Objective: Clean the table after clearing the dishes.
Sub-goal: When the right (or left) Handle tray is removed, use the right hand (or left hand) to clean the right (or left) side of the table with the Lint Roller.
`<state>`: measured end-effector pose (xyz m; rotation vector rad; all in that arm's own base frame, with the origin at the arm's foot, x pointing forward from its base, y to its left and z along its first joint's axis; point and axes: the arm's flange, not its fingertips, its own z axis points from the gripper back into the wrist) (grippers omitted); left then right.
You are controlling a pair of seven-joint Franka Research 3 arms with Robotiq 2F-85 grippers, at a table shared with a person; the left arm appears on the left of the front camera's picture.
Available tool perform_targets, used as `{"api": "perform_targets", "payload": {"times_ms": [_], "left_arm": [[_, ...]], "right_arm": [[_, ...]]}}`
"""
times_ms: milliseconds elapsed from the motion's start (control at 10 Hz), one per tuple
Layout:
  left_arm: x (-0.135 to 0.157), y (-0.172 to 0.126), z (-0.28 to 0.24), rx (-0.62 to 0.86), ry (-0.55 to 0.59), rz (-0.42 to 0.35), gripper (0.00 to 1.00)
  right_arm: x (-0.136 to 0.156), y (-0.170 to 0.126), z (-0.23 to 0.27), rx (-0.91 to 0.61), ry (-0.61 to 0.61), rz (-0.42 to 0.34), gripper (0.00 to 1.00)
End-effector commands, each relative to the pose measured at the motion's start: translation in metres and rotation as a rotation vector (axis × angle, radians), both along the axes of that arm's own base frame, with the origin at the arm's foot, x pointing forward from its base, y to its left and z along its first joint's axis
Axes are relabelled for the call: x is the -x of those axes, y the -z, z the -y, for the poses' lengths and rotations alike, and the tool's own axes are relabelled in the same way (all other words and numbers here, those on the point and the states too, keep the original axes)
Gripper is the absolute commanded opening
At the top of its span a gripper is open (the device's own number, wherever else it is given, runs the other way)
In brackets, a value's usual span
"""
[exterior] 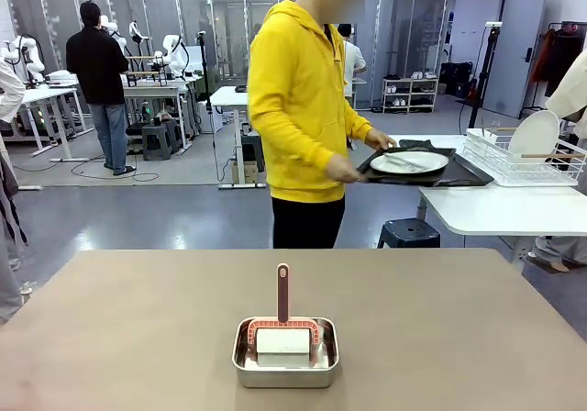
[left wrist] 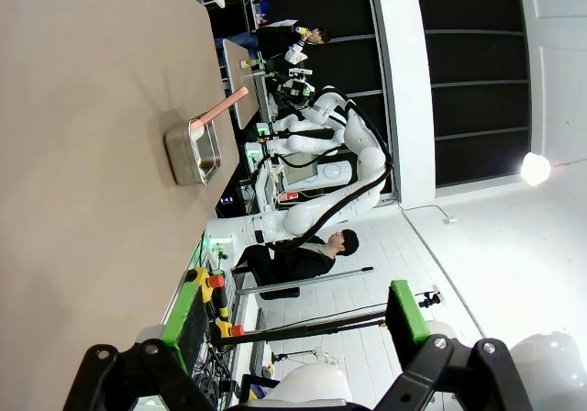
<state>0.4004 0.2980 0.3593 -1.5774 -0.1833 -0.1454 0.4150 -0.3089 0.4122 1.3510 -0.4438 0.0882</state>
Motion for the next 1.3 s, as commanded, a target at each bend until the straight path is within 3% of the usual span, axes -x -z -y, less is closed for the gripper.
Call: {"api": "perform_targets", "payload": {"times_ms": [0, 400, 500, 900, 1200], "left_arm": [[0.003, -0.001, -0.002, -0.001, -0.007, 0.001, 1.0], [0.0, 0.0, 0.0, 0.0, 0.0, 0.0, 1.0], [-0.007, -0.02, 0.021, -0.106, 0.078, 0.07, 1.0], [-0.043, -0.09, 0.085, -0.342, 0.26, 0.193, 1.0], [-0.077, -0.136, 0.181, -0.572, 0.424, 0.338, 1.0]], "right_arm": [[0.003, -0.002, -0.002, -0.007, -0.002, 0.009, 1.0], [0.003, -0.002, -0.002, -0.007, -0.002, 0.009, 1.0], [0.003, -0.002, -0.002, -0.007, -0.002, 0.009, 1.0], [0.003, -0.002, -0.002, -0.007, -0.002, 0.009, 1.0], [0.003, -0.002, -0.002, -0.007, -0.002, 0.009, 1.0]]}}
